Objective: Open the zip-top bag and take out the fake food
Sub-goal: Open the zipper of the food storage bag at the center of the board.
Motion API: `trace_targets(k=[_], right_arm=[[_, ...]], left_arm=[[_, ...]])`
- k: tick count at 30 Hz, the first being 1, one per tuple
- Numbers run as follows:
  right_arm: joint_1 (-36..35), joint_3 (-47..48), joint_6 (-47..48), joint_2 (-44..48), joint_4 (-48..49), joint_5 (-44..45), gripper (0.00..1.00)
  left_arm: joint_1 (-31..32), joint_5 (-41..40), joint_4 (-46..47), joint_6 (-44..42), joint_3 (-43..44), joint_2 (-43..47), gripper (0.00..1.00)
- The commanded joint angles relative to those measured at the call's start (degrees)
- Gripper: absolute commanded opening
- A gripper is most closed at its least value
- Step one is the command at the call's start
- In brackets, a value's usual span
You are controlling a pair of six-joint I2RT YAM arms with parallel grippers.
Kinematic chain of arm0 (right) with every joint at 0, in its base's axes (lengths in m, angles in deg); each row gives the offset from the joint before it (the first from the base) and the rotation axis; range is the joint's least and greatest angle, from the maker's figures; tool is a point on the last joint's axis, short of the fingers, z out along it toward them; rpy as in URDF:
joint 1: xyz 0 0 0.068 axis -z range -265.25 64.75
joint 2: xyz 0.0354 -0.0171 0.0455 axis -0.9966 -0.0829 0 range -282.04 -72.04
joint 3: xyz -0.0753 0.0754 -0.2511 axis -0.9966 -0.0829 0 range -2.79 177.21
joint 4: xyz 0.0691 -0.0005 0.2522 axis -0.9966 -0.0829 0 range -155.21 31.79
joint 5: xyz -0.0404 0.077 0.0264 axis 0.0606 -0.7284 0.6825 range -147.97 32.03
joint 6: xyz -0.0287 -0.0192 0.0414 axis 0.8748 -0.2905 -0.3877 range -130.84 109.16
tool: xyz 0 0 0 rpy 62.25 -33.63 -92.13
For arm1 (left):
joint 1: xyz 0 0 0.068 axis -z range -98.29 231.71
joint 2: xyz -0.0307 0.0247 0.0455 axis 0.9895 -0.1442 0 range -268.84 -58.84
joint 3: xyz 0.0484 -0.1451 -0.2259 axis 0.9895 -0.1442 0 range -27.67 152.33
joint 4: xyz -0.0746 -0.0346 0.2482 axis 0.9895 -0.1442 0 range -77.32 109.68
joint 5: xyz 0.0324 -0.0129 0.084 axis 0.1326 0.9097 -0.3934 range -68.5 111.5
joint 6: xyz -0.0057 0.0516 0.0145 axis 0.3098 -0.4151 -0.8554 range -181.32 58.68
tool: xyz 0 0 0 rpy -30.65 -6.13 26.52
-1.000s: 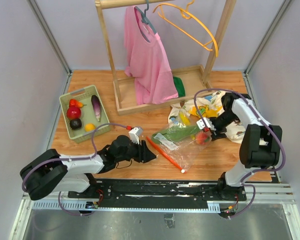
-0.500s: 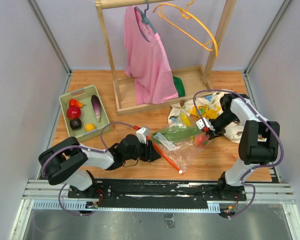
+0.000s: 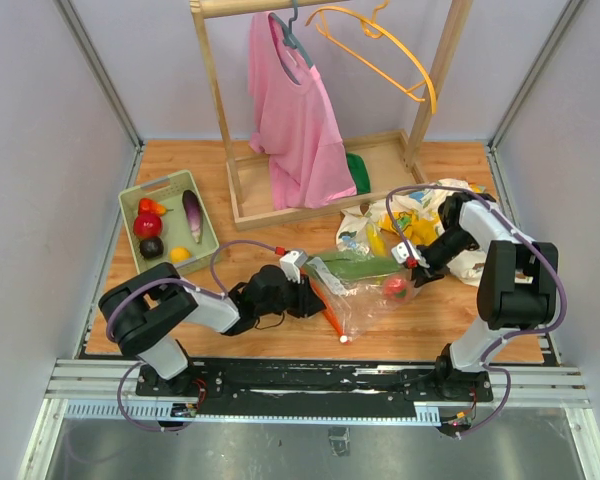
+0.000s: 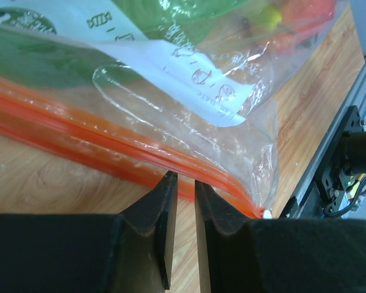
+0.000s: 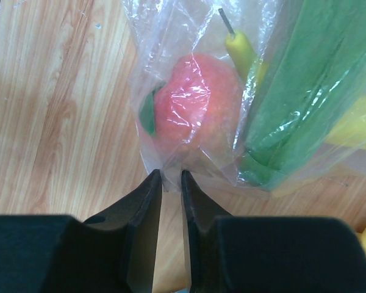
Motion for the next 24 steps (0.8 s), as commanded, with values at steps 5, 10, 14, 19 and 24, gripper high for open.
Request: trace_targets(k=[5,10,14,19,24], right_arm=[[1.0,2.0,-1.4,8.0,-3.5,-2.1,0.39],[-0.1,5.7,-9.9,14.4,-7.3,-9.6,0.6],[-8.5,3.5,-22.7,17.5,-8.7,-20.5,0.62],[-24.3,-4.8,-59.3,22.0,15.8,-19.1,0.61],[-34.4,-9.6,-87.4,23.7,36.4,-8.9,0.61]], left_arm=[[0.6,3.1,9.6,1.7,-0.1,-1.5,0.32],[-0.1,4.4,7.2,4.3,-2.9,1.6,0.47],[-1.2,6.1,5.2,7.1,-5.8,4.5,0.51],[-3.9,6.0,4.7,10.6,-11.5,12.1,0.54],[-5.1,-2.4,-12.2,11.9,-13.3,28.9,0.55]])
